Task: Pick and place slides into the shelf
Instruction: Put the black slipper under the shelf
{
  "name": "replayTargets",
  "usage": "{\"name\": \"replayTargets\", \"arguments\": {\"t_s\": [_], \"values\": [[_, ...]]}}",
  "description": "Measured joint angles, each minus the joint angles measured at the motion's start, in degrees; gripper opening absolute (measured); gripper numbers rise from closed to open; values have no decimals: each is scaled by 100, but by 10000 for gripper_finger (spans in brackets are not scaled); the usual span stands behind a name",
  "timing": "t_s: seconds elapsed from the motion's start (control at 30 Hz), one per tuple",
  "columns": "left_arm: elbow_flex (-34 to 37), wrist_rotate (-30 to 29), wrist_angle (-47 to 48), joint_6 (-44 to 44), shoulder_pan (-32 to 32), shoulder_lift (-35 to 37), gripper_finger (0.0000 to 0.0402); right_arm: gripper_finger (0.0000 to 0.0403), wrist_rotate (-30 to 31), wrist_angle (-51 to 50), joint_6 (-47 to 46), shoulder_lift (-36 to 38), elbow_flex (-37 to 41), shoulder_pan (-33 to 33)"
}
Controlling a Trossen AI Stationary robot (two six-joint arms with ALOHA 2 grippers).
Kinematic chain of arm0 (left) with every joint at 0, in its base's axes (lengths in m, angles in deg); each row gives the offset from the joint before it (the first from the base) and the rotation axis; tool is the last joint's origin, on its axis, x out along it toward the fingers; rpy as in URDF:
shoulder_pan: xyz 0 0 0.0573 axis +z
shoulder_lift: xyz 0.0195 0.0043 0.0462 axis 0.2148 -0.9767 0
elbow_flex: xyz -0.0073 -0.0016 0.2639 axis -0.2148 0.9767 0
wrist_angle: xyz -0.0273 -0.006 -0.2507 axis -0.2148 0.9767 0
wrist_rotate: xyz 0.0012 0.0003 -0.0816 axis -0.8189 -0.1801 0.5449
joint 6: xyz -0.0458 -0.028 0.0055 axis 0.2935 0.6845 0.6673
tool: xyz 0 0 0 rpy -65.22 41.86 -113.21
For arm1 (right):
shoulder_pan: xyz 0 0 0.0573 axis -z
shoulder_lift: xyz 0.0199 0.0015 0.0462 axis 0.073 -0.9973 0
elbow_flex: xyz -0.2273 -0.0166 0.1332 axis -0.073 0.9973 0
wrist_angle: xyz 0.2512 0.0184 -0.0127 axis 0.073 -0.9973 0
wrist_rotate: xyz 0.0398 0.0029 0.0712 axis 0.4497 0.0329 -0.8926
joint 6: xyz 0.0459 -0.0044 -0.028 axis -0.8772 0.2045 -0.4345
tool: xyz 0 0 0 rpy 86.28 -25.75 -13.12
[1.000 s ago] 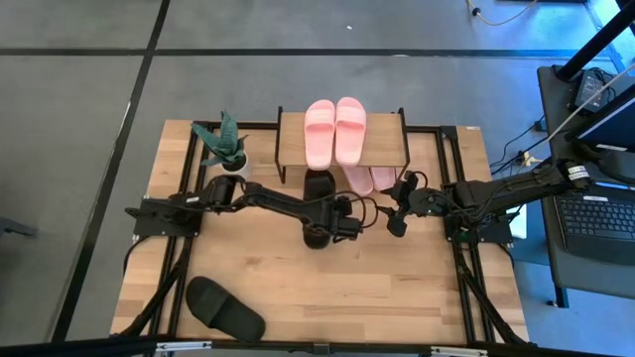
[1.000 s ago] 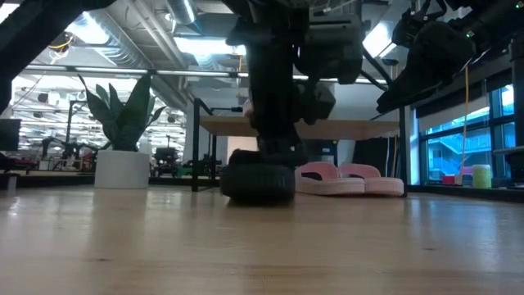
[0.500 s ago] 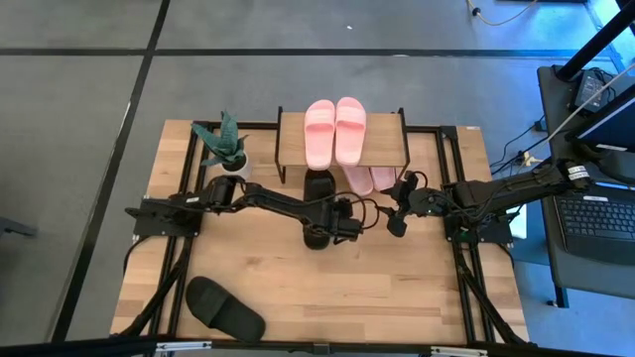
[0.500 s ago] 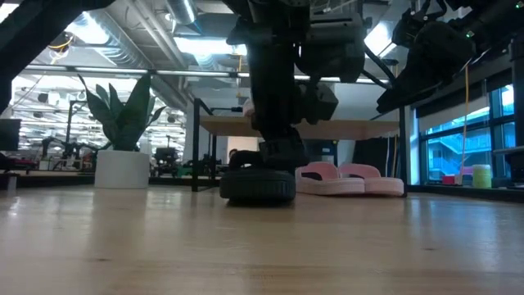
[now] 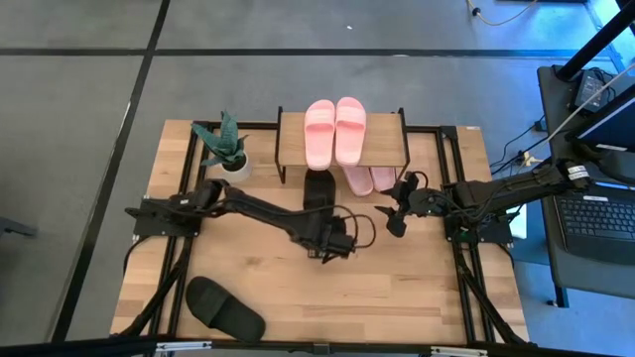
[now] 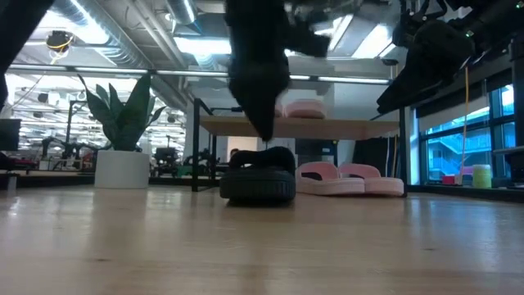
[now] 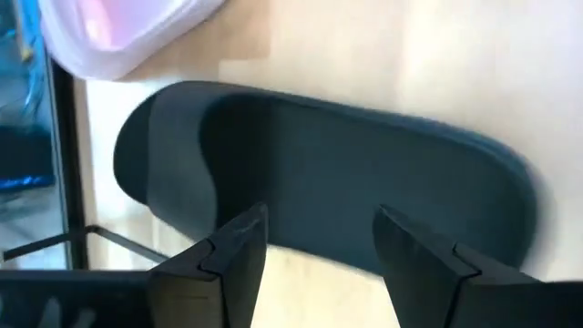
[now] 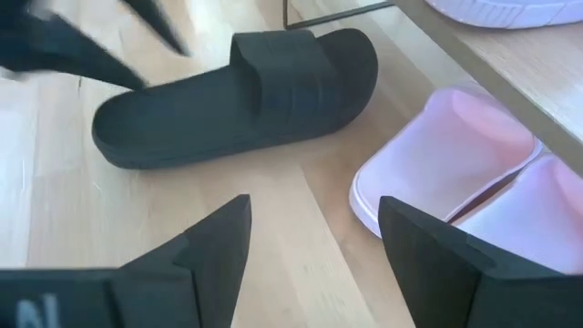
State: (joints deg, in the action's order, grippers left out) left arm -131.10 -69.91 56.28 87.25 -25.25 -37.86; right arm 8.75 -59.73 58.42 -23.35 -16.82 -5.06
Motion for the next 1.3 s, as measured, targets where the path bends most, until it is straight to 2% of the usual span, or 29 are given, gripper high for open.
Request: {"name": "replayTargets", "arguments": {"t_s": [0.17, 0.3, 0.37, 0.5, 0.6, 0.83, 0.97, 1.13, 1.3], "values": [[392, 68, -215, 71, -330, 684, 189, 242, -32, 13, -82, -73, 2, -87], [1399, 115, -1535, -70, -656, 1668, 189, 242, -42, 247, -76, -116, 2, -222], [2155, 606, -2490, -348, -758, 2266, 189, 242, -48, 479, -60, -159, 4, -337], [3864, 2141, -4845, -887, -817, 3443, 189, 242, -207, 1294, 140, -369, 0, -623], [4957, 2687, -6044, -1002, -827, 4176, 189, 242, -215, 2055, 543, -658, 0, -875], [6818, 2779, -7682, -1051, -918, 5485, 189, 242, -238, 3769, 1089, -1729, -1, -1344], [7636, 2979, -8582, -1431, -1081, 6039, 189, 242, -791, 4679, 1174, -2393, 0, -1391], [8193, 3073, -9126, -1609, -1388, 6553, 189, 242, -1375, 6054, 1174, -3225, -27, -1326], [8326, 3068, -9104, -1604, -1587, 6887, 189, 242, -1388, 6091, 1150, -4112, -735, -1158]]}}
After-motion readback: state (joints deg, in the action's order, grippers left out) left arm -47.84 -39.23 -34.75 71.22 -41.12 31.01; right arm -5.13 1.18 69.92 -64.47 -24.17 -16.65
